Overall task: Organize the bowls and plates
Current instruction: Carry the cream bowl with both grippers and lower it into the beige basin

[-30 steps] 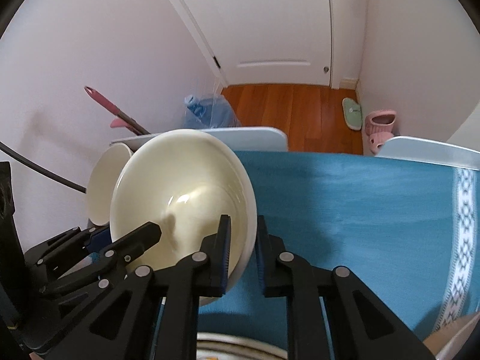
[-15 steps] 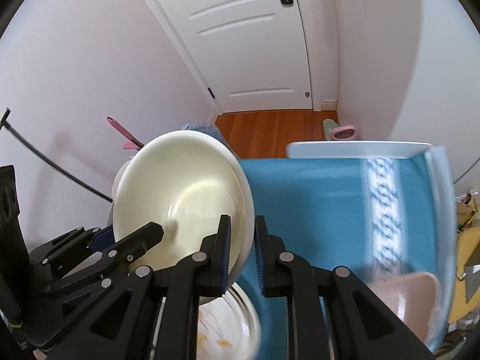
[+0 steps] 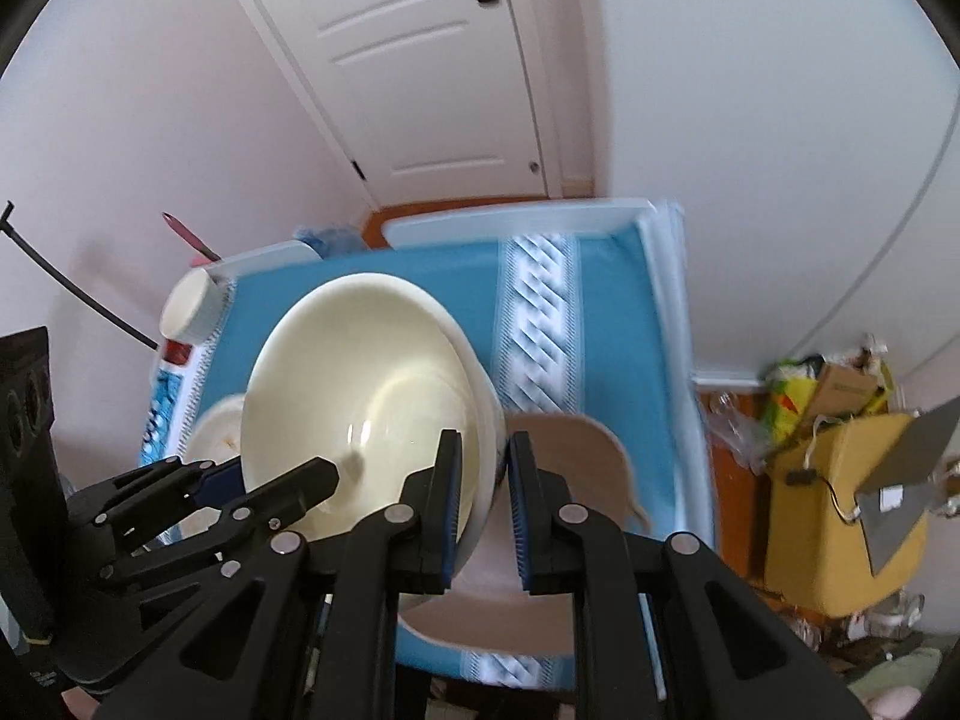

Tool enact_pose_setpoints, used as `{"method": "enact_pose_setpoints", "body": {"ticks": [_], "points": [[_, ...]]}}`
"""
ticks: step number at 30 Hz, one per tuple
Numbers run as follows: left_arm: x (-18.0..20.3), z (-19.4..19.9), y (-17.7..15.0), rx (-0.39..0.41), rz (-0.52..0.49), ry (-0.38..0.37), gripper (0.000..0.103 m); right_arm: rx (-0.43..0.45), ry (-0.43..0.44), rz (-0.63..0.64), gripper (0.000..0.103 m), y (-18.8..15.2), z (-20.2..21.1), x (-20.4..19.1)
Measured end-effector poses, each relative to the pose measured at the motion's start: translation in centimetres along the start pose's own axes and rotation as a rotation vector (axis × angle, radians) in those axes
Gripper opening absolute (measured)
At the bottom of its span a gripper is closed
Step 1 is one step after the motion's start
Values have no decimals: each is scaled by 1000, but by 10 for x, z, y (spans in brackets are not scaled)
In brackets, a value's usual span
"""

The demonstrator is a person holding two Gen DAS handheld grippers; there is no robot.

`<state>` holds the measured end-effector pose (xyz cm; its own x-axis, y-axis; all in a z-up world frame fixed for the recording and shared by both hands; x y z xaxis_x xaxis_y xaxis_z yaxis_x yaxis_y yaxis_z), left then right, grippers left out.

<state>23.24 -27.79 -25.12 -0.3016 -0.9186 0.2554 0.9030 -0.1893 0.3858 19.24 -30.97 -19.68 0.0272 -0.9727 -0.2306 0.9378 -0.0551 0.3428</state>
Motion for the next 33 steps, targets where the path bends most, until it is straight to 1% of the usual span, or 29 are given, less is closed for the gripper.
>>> {"method": "enact_pose_setpoints", "body": {"ticks": [2, 5, 9, 12, 22, 33], "points": [[10, -15, -10, -44, -17, 8, 21, -17, -1, -14, 14, -7, -5, 12], [15, -32, -22, -88, -24, 14, 21, -46, -3, -32, 14, -19, -16, 26], [13, -52, -30, -130, -31, 28, 21, -89, -2, -35, 14, -37, -34, 40], [11, -63, -35, -151, -42, 42, 21, -110, -6, -33, 14, -43, -43, 44], [10, -88, -34, -192, -68, 105, 21, -152, -9, -53, 14, -52, -63, 52], [9, -91, -27, -191, -87, 141, 21, -155, -25, -40, 14, -49, -67, 52]]}}
Point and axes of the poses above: each gripper's, at about its wrist camera, not at the fingertips, and z roughly against the way its jaws point, x to its right, y to its top, the point moved 5 cm from there along -z, roughly the way its jaws point, and after that the axes turned 2 degrees about -x, right-handed, at the moved point
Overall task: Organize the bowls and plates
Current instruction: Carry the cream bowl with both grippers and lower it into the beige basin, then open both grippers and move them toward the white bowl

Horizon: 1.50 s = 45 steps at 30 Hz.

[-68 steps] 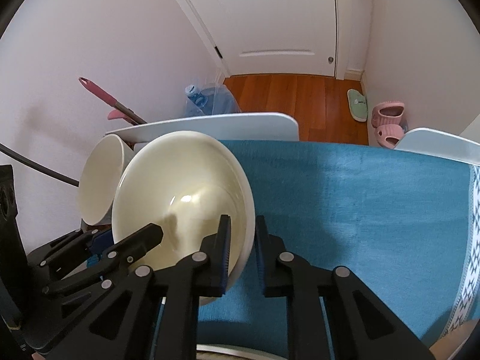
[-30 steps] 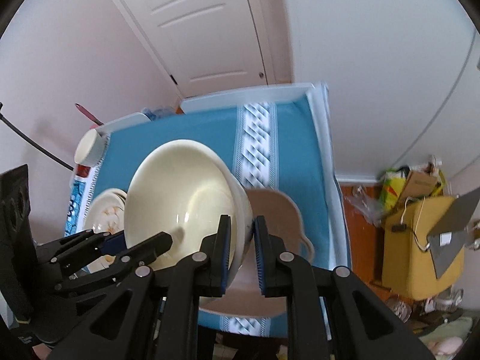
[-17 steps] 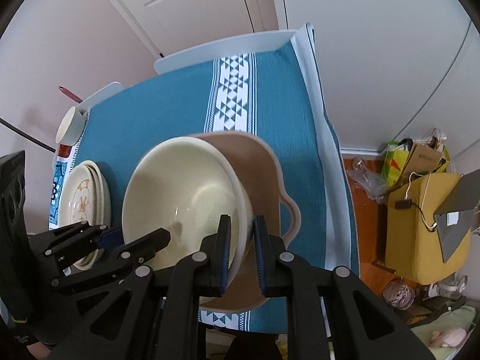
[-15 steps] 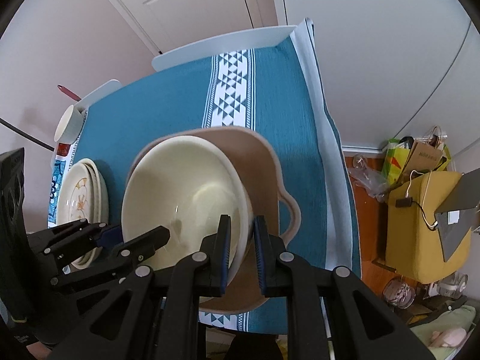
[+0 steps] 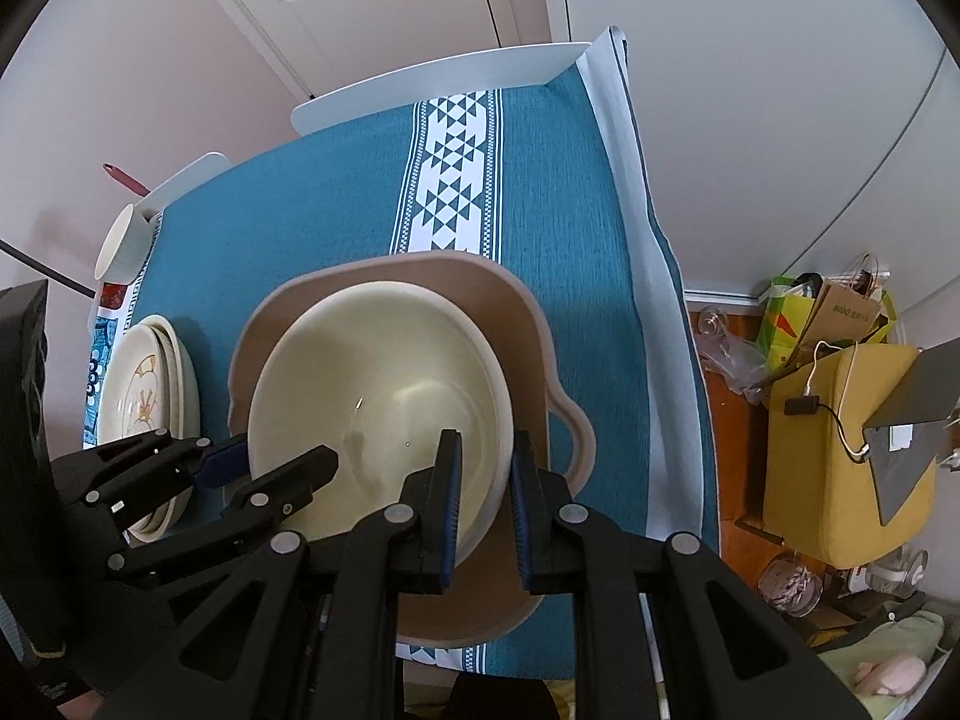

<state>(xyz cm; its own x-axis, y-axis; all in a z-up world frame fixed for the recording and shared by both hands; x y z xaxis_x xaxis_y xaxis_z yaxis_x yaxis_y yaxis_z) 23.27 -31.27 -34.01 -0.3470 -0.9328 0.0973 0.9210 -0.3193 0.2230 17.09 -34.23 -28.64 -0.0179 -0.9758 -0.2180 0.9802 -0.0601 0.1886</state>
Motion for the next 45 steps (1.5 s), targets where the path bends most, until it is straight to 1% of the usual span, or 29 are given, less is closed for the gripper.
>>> {"method": "enact_pose_setpoints", "body": {"ticks": [5, 9, 15, 20, 24, 26, 29, 33, 36, 38, 39, 40, 41, 42, 43, 44, 45], "points": [[0, 2, 1, 11, -11, 23, 21, 3, 8, -12, 14, 0, 0, 1], [1, 10, 3, 26, -21, 39, 21, 5, -12, -15, 14, 0, 3, 2], [0, 16, 4, 24, -10, 48, 21, 39, 22, -39, 14, 1, 17, 7], [-6, 41, 5, 76, 7, 55, 21, 101, 38, -62, 14, 6, 40, 13], [-21, 77, 5, 151, 54, 64, 22, 149, 60, -48, 14, 15, 61, 8], [-32, 94, 4, 189, 83, 71, 21, 176, 75, -23, 14, 21, 73, -2], [-58, 130, 1, 268, 149, 97, 22, 219, 108, 45, 14, 34, 90, -27], [-107, 184, -10, 384, 274, 145, 22, 252, 156, 154, 14, 51, 106, -66], [-142, 210, -23, 426, 355, 182, 22, 274, 194, 243, 14, 65, 115, -104], [-161, 219, -29, 433, 399, 195, 23, 283, 220, 295, 14, 73, 118, -129], [-174, 224, -34, 437, 429, 196, 30, 288, 232, 317, 17, 76, 119, -140], [-184, 226, -37, 441, 444, 197, 55, 292, 248, 349, 26, 80, 120, -155], [-194, 229, -40, 453, 466, 202, 75, 294, 258, 369, 31, 82, 120, -163], [-207, 236, -45, 487, 493, 224, 101, 296, 278, 402, 47, 86, 119, -181], [-214, 241, -48, 514, 505, 242, 103, 297, 289, 416, 60, 87, 118, -190], [-221, 246, -50, 537, 514, 260, 103, 299, 307, 434, 64, 92, 116, -206], [-230, 248, -51, 530, 517, 268, 103, 300, 317, 442, 70, 94, 114, -216]]}}
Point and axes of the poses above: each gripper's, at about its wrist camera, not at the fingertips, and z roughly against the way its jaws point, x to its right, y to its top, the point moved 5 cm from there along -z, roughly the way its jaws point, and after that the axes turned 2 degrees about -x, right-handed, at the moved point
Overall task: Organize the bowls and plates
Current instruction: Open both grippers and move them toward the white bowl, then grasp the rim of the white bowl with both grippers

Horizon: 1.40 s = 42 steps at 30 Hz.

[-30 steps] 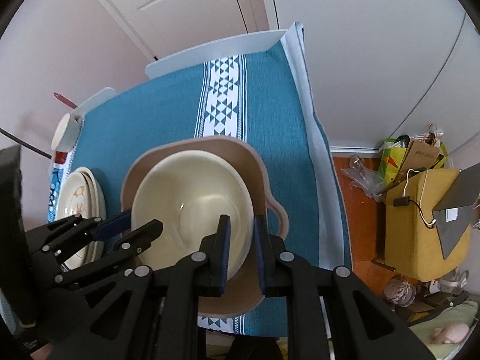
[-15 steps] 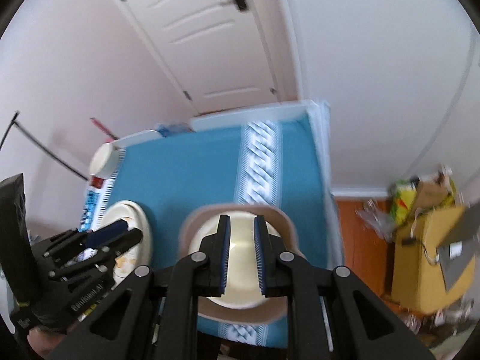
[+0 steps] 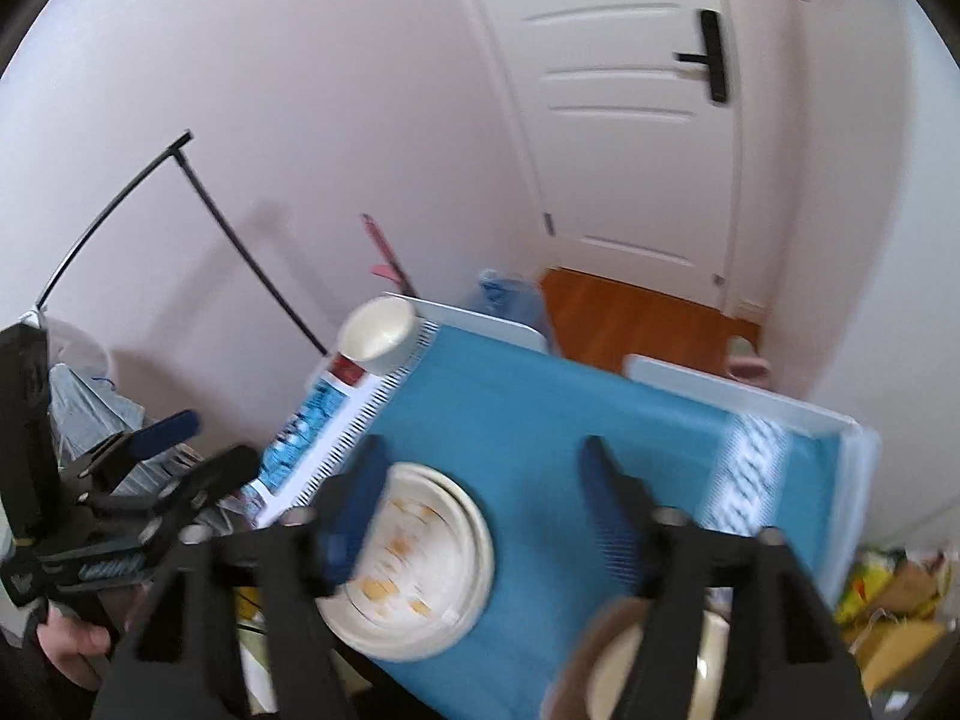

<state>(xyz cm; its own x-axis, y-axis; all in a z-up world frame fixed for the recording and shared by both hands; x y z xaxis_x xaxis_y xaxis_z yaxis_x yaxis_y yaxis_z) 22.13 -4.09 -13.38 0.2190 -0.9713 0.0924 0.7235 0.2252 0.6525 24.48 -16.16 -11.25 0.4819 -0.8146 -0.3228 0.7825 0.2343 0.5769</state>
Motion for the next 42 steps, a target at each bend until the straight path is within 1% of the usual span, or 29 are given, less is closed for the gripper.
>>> {"method": "enact_pose_setpoints", "body": {"ticks": [1, 2, 3, 5, 8, 9, 11, 13, 15, 17, 18, 19, 20, 21, 22, 24, 25, 26, 28, 29, 30, 32, 33, 35, 36, 38, 40, 41, 42], "points": [[-7, -3, 3, -12, 2, 12, 103, -2, 9, 7, 78, 5, -7, -7], [-16, -7, 6, -17, 11, 25, 103, -5, 18, 15, 84, 11, -15, -14], [-29, -12, 10, -20, 29, 35, 103, -6, 23, 25, 93, 19, -25, -20], [-53, -22, 16, -32, 80, 42, 103, -11, 31, 48, 101, 34, -43, -30], [-90, -49, 28, -76, 195, 29, 103, -11, 46, 89, 102, 62, -72, -46], [-106, -63, 34, -98, 251, 16, 103, -3, 47, 99, 102, 70, -81, -49], [-128, -85, 41, -114, 324, -9, 103, -7, 37, 124, 102, 86, -103, -55], [-147, -111, 45, -135, 368, -28, 103, -80, 10, 175, 102, 100, -137, -63], [-158, -138, 47, -161, 385, -38, 103, -152, -21, 194, 102, 106, -165, -65], [-166, -166, 45, -190, 401, -50, 102, -184, -20, 188, 102, 113, -200, -68], [-171, -182, 44, -205, 415, -61, 99, -199, -12, 184, 102, 115, -213, -68], [-176, -199, 42, -222, 433, -80, 91, -221, -1, 179, 102, 115, -227, -68], [-178, -209, 40, -234, 443, -92, 86, -263, 10, 171, 102, 115, -251, -68], [-180, -227, 38, -265, 454, -111, 78, -303, 3, 168, 102, 113, -271, -67], [-179, -236, 35, -281, 454, -119, 70, -335, -7, 171, 102, 111, -287, -66], [-177, -259, 32, -316, 434, -136, 60, -373, -3, 171, 101, 105, -314, -65], [-177, -267, 32, -321, 426, -140, 54, -387, 8, 160, 98, 103, -323, -65], [-175, -276, 32, -327, 417, -144, 51, -408, 28, 141, 94, 100, -336, -64], [-174, -289, 33, -338, 406, -151, 46, -437, 44, 129, 74, 96, -352, -64], [-175, -293, 34, -342, 400, -153, 43, -461, 49, 127, 70, 92, -362, -63], [-173, -299, 34, -347, 390, -155, 36, -472, 50, 126, 65, 90, -368, -64], [-173, -306, 35, -352, 372, -143, 34, -485, 61, 117, 58, 85, -378, -64], [-174, -309, 36, -351, 368, -140, 33, -490, 67, 112, 51, 85, -381, -63], [-177, -314, 36, -353, 365, -125, 28, -496, 80, 102, 42, 82, -387, -62], [-180, -315, 36, -354, 364, -120, 23, -498, 85, 99, 34, 81, -388, -62], [-183, -318, 36, -353, 367, -128, 23, -498, 94, 92, 27, 81, -392, -62], [-183, -319, 37, -355, 349, -119, 23, -495, 117, 81, 18, 80, -392, -64], [-182, -319, 37, -354, 339, -113, 23, -495, 130, 75, 16, 79, -392, -65], [-181, -319, 38, -352, 333, -112, 23, -493, 123, 79, 16, 79, -392, -66]]}}
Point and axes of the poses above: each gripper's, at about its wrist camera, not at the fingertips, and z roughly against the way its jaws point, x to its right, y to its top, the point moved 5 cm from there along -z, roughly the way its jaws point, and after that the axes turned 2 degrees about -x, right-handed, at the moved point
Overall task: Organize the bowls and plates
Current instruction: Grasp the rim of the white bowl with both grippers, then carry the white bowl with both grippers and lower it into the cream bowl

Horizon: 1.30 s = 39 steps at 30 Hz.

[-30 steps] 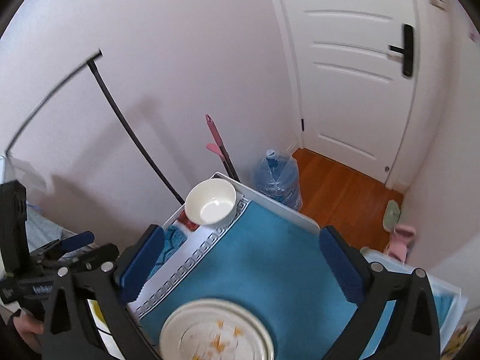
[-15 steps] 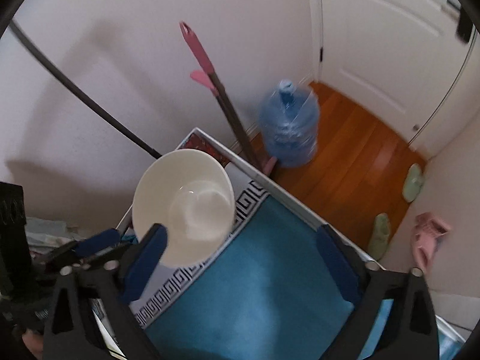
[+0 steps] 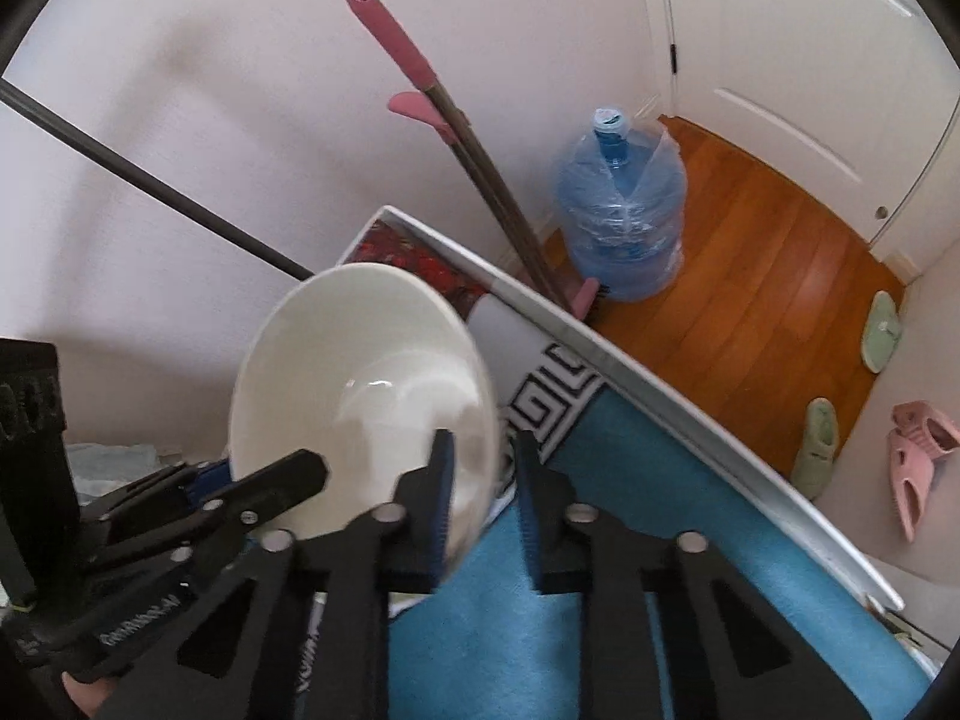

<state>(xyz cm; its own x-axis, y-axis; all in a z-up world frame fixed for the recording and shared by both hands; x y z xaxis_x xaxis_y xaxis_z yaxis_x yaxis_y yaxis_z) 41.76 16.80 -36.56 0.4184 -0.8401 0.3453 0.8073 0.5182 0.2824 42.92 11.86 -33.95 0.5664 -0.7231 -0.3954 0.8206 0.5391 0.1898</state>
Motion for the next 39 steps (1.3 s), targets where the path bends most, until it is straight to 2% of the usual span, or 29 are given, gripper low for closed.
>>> {"method": "enact_pose_setpoints", "body": {"ticks": [7, 10, 17, 21, 25, 30, 39], "points": [[7, 11, 1, 32, -60, 29, 23, 7, -23, 29, 16, -2, 1, -3], [16, 21, -1, 53, -99, 44, 23, 39, -25, 22, 16, -5, 11, -5], [48, 67, -16, 108, -168, 28, 23, 127, -35, 14, 16, -19, 59, -11], [80, 106, -43, 139, -211, -1, 23, 203, -49, -8, 16, -41, 105, -13], [114, 140, -76, 154, -252, -20, 23, 279, -53, -37, 16, -76, 156, -14], [167, 181, -131, 188, -328, -47, 23, 352, -90, -56, 17, -140, 219, -10], [262, 208, -233, 184, -451, -122, 23, 422, -161, -145, 17, -260, 297, 24]]}}
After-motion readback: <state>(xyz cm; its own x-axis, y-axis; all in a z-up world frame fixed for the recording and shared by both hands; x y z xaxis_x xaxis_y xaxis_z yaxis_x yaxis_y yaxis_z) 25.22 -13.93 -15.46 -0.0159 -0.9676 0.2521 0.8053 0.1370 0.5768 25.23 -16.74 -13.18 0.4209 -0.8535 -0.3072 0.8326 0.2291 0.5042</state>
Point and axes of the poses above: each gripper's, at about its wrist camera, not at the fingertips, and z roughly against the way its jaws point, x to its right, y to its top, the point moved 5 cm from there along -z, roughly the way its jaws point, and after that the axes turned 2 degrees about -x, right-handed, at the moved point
